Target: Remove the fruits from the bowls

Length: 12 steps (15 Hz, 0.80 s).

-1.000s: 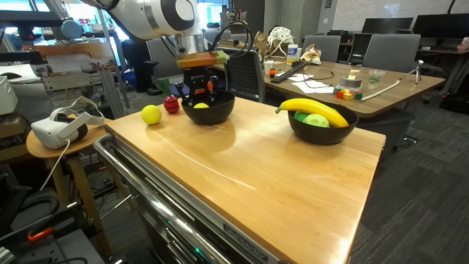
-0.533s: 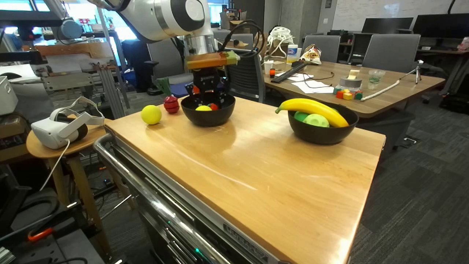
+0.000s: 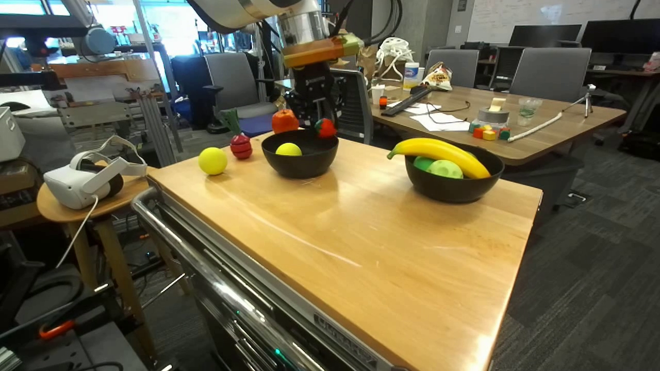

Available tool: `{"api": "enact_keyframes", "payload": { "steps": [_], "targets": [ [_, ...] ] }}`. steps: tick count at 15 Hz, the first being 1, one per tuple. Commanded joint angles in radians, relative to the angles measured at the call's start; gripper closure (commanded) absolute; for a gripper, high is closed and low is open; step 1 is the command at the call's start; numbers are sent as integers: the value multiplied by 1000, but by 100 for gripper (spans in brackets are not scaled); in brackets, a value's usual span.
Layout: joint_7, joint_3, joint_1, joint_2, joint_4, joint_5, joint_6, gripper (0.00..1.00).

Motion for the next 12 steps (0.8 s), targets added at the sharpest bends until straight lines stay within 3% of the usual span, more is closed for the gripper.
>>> {"api": "enact_keyframes", "payload": {
  "steps": [1,6,12],
  "targets": [
    [-1,12,-9,-127,-26,37,-41,73],
    [63,-16,-8,-276,-119,18,-114,73],
    [125,-45,-8,-486,-400,162,-104,73]
  ]
}}
